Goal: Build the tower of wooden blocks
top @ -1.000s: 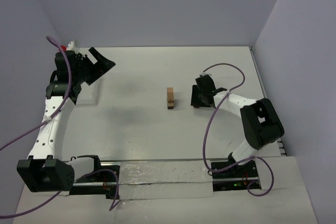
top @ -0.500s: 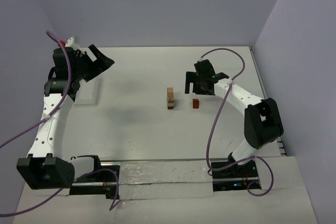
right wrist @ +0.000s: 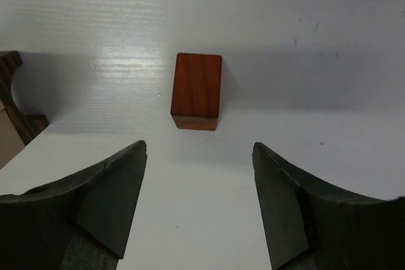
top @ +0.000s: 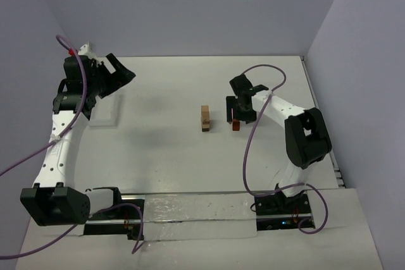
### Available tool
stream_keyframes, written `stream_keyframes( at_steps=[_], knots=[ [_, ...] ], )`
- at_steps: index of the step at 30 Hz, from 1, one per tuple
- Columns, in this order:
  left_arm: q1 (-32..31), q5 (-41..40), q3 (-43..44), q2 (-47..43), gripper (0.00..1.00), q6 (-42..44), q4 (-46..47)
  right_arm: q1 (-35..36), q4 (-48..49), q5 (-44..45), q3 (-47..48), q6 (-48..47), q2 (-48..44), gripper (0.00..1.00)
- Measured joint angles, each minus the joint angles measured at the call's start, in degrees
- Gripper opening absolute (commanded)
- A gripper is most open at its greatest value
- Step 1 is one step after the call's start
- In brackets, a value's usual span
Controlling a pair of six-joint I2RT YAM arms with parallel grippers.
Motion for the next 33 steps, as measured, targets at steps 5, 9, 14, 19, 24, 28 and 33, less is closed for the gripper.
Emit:
stream_keyframes(
  at_steps=[5,9,14,19,24,28,33],
  knots=[
    [0.13,-0.11,0.0,0.32,0.99,-0.01,-0.22,-0.28,-1.44,-0.15,0.96,0.0,1.82,0.74],
    [0.16,-0.1,0.0,0.69,0.99,-0.02,-0.23,-1.0,-2.25,-0.7,2.44,0.01,3.68,0.75],
    [0.17,-0.07,0.0,0.91,0.99,-0.06,-0.24,-1.73,-2.81,-1.54,5.02,0.22,6.33,0.75],
    [0.66,0.5,0.02,1.58,0.99,-0.31,-0.27,-1.78,-3.72,-2.4,7.43,0.33,7.4,0.72],
    [2.24,0.56,0.02,2.45,0.99,-0.5,-0.26,-1.89,-3.92,-2.84,8.16,0.37,8.19,0.7],
    [2.5,0.78,0.02,2.57,0.99,-0.56,-0.25,-1.9,-4.1,-2.99,8.14,0.52,8.6,0.7],
    [3.0,1.73,0.02,2.6,0.99,-1.26,-0.23,-1.9,-4.08,-2.99,8.14,0.85,8.65,0.68]
  ],
)
